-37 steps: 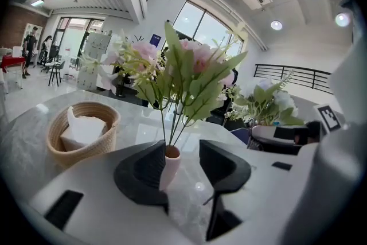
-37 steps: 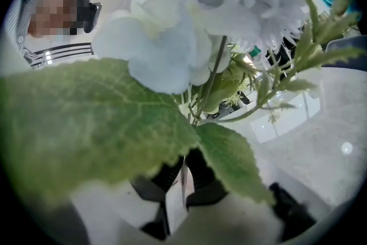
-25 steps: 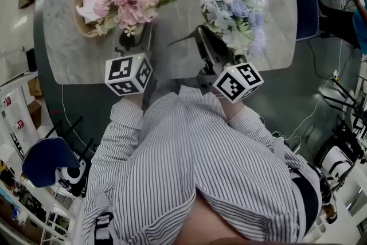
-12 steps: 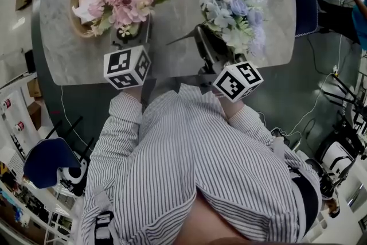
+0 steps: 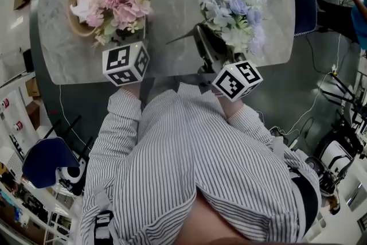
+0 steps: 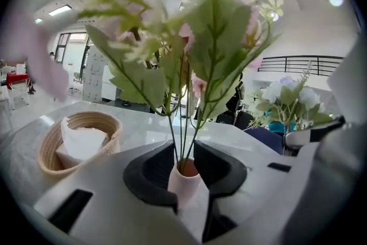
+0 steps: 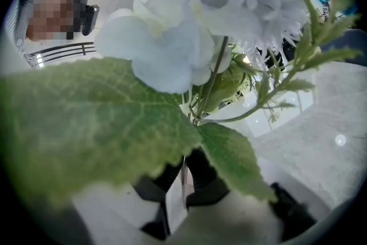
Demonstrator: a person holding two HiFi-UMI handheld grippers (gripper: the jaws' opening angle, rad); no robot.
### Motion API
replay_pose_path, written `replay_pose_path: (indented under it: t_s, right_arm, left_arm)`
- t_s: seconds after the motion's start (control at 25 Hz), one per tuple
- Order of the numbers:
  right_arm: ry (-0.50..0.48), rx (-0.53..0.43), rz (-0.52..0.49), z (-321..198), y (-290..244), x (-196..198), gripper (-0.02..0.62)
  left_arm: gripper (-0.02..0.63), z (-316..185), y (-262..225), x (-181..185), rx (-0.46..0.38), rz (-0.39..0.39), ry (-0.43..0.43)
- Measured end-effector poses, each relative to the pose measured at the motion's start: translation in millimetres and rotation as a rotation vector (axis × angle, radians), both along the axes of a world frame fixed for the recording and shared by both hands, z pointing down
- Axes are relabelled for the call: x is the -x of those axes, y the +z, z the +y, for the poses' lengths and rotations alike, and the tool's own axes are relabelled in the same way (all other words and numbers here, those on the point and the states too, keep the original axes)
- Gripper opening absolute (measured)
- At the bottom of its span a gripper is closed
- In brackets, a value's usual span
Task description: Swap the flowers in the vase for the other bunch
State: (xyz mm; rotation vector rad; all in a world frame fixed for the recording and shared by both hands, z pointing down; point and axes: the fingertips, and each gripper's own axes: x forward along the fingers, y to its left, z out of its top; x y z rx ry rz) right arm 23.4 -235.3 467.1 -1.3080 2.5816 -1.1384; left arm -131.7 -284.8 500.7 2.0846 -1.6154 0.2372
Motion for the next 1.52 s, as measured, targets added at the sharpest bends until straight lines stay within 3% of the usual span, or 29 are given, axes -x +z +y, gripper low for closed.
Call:
replay_pose_path:
  t_s: [0.8,1.52]
  right_arm:
    - [-0.013,-0.01,-0.002,-0.3,-2.7,2.5,0.028]
    - [-0.033,-0.122,-0.014,-6.5,-34.9,9.5,0.028]
  left_arm:
    - [0.04,0.9,1.1,1.4,0.02,-0.015,0.016]
    - [0.025,13.7,-35.4,12.4,-0.054,0.025,0.009]
